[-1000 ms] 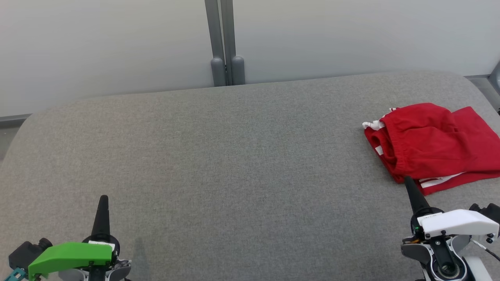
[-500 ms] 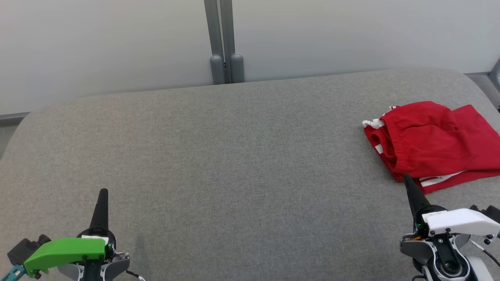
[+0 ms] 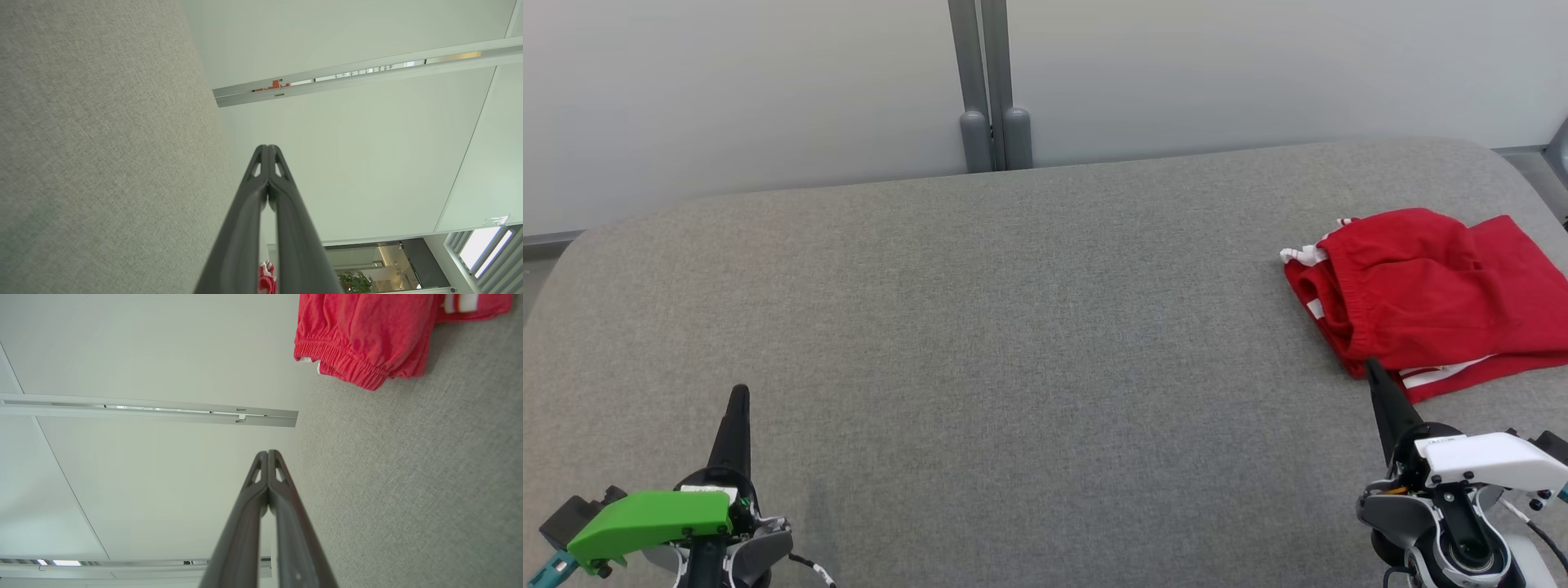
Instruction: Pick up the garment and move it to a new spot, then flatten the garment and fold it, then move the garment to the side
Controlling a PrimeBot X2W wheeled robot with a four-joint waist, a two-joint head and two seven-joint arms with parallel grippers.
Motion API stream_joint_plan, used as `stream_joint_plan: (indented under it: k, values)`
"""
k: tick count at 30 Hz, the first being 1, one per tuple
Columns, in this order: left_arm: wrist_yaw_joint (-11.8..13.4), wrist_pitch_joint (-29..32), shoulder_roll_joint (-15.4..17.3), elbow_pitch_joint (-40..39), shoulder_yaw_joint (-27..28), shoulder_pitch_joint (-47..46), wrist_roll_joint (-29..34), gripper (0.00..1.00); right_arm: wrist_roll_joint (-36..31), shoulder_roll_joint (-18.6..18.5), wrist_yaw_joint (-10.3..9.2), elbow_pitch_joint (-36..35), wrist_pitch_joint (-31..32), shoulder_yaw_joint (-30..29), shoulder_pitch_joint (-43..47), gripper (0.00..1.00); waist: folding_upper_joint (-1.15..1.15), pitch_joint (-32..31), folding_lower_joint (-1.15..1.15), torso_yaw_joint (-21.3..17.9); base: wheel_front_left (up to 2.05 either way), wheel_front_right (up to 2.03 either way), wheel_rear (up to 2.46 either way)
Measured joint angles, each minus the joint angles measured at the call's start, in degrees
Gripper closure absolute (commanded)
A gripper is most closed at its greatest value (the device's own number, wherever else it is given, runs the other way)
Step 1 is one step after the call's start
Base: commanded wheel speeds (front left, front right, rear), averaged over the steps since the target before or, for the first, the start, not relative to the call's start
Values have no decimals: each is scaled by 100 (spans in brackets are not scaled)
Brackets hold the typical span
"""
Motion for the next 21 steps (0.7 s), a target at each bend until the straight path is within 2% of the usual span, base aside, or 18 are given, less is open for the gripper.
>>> stream_joint_plan:
  k: [21]
  values:
    - [0,182,-9,-19,47,-137,-743,100,628,105,0,-12,186,-136,-46,100,0,60,0,-14,0,0,0]
